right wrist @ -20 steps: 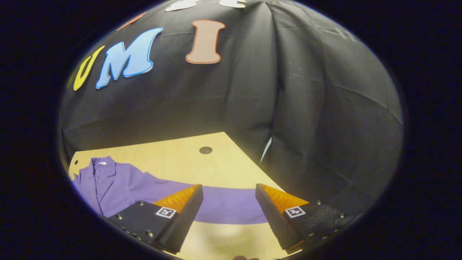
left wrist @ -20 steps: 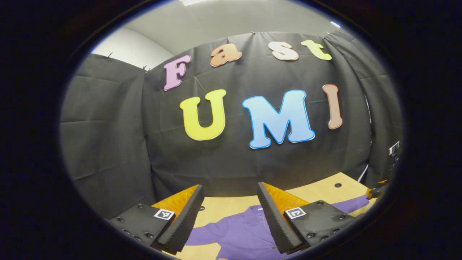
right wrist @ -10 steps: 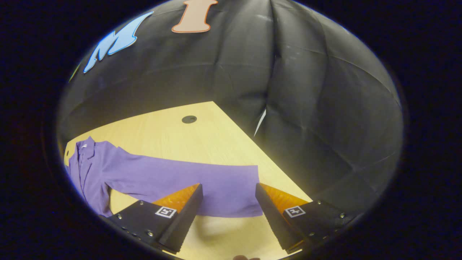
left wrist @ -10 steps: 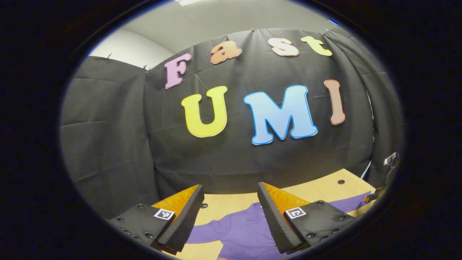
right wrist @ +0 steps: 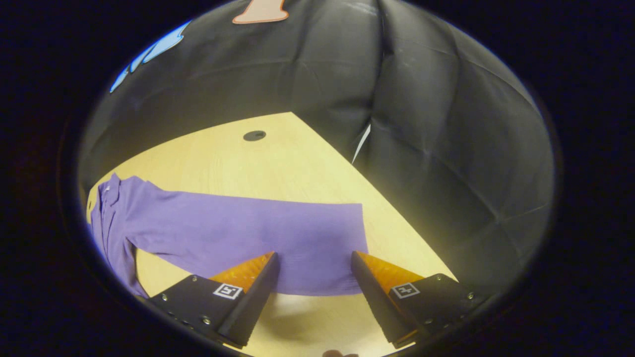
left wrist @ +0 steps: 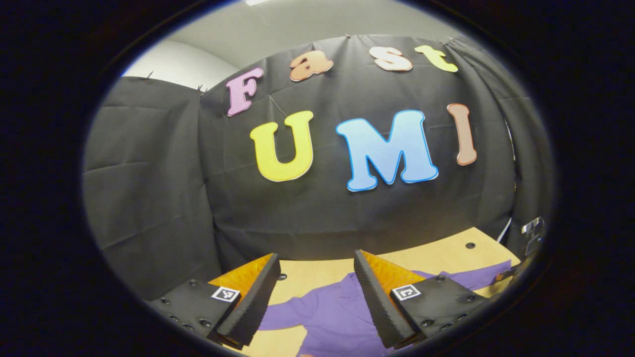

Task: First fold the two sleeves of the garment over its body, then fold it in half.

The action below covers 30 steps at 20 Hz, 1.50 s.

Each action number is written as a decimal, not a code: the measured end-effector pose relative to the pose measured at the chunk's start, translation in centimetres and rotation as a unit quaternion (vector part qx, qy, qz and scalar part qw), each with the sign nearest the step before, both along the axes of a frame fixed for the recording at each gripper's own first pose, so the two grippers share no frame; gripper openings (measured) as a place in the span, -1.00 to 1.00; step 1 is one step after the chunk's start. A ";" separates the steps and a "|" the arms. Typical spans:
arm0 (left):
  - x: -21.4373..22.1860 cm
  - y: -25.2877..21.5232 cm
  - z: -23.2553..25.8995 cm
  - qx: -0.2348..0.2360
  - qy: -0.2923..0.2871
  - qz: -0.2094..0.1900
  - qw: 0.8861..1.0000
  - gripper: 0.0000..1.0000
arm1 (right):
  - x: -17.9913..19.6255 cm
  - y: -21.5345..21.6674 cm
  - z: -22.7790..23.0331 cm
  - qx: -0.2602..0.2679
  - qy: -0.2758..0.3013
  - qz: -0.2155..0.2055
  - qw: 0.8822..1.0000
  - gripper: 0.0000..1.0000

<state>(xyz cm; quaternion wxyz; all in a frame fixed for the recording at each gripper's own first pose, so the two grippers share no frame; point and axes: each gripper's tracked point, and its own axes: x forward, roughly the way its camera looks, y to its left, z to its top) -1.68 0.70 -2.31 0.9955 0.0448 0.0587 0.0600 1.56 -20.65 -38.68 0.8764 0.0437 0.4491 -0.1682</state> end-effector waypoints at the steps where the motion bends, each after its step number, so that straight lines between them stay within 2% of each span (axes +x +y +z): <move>1: 0.0 0.0 -0.1 0.000 0.001 0.000 1.000 0.86 | 0.0 0.3 0.0 0.007 0.003 0.001 1.000 0.87; 3: -0.1 0.1 -0.2 -0.001 0.003 0.002 1.000 0.86 | 0.2 0.0 0.2 0.011 -0.003 -0.006 1.000 0.92; 5: 0.0 -0.1 -0.2 -0.003 0.003 0.001 1.000 0.86 | 0.6 0.9 0.4 0.045 -0.007 -0.018 0.999 0.92; 7: 0.0 0.0 -0.2 -0.004 0.002 0.001 1.000 0.86 | 1.0 1.0 0.8 0.052 -0.004 -0.018 0.998 0.71; 10: -0.1 -0.1 -0.3 -0.007 0.004 0.000 1.000 0.86 | 0.9 1.5 0.2 0.051 0.001 -0.016 0.999 0.18; 11: -0.1 -0.1 -0.3 -0.009 0.004 0.000 1.000 0.91 | 1.5 1.9 0.8 0.067 -0.008 -0.016 0.998 0.18; 14: -0.2 0.2 -0.5 -0.013 0.006 0.006 1.000 0.86 | 1.5 2.0 0.5 0.064 0.011 -0.044 0.997 -0.86; 17: -0.2 0.2 -0.6 -0.016 0.008 0.008 1.000 0.91 | 2.1 2.1 1.9 0.055 0.021 -0.043 0.997 -0.85; 18: -0.4 0.3 -0.6 -0.016 0.008 0.008 1.000 0.92 | 2.2 2.3 1.1 0.056 0.025 -0.039 0.997 -0.97; 19: -0.4 0.4 -0.6 -0.017 0.008 0.008 1.000 0.91 | 2.3 2.2 1.3 0.052 0.025 -0.036 0.998 -0.98; 23: -0.3 0.6 -0.5 -0.015 0.006 0.005 1.000 0.89 | 3.8 2.5 3.4 0.066 -0.009 -0.030 0.997 -0.97; 25: -0.3 0.6 -0.6 -0.017 0.006 0.002 1.000 0.91 | 4.7 2.8 4.2 0.073 -0.030 -0.015 0.997 -0.97; 30: -0.3 0.9 -0.6 -0.023 0.006 -0.001 1.000 0.91 | 7.3 6.5 5.4 0.095 -0.077 0.045 0.991 -0.97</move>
